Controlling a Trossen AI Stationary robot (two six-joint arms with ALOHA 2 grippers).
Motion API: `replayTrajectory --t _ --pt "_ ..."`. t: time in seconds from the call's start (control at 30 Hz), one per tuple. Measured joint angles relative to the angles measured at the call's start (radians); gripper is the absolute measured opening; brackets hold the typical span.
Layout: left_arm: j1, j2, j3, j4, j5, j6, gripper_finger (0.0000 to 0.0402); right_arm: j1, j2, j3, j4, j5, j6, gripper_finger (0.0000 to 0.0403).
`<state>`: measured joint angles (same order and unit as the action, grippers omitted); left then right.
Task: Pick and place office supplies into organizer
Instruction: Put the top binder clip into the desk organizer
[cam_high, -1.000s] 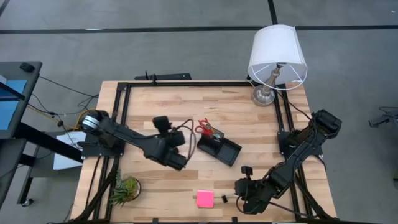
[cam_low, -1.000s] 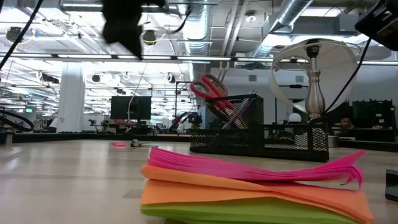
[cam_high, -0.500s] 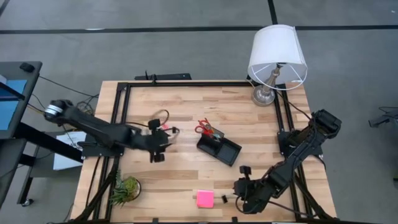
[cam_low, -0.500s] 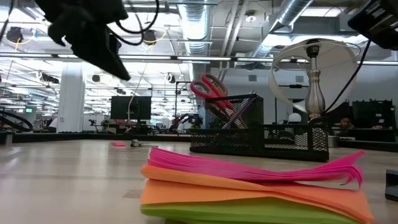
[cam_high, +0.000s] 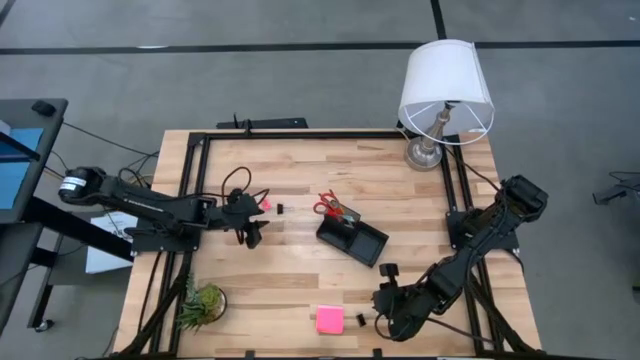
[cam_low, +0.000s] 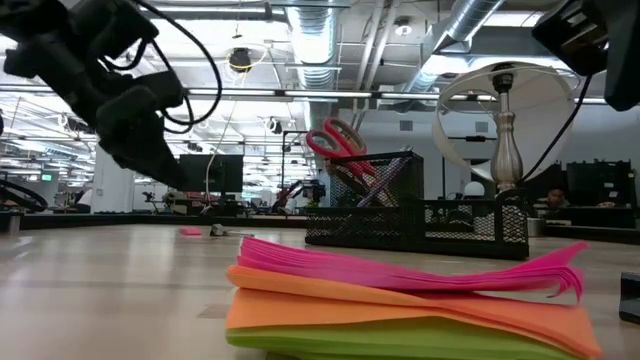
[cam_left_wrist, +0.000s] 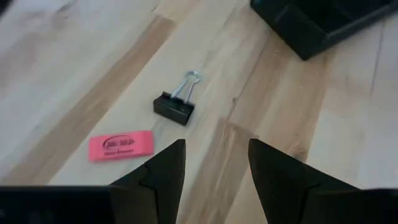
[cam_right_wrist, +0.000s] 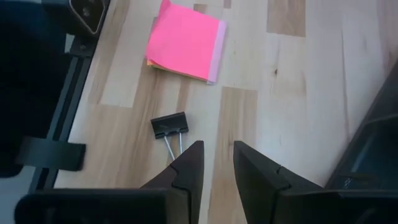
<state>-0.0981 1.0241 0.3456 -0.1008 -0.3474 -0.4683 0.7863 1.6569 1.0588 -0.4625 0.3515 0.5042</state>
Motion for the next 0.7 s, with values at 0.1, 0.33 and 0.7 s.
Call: replayTrajectory --t 0.1,0.33,0.7 --pt "0.013 0.049 -0.002 0.079 0.032 0.114 0.0167 -0.011 0.000 0.000 0.000 -0.012 -0.037 0.0081" --pt "0.018 0.200 -0.002 0.375 0.001 0.481 0.0168 -0.051 0.000 0.000 -0.001 -0.014 -0.057 0.0081" --pt "0.166 0.403 -0.001 0.406 0.029 0.521 0.0228 -0.122 0.000 0.000 0.000 -0.066 -0.105 0.0081"
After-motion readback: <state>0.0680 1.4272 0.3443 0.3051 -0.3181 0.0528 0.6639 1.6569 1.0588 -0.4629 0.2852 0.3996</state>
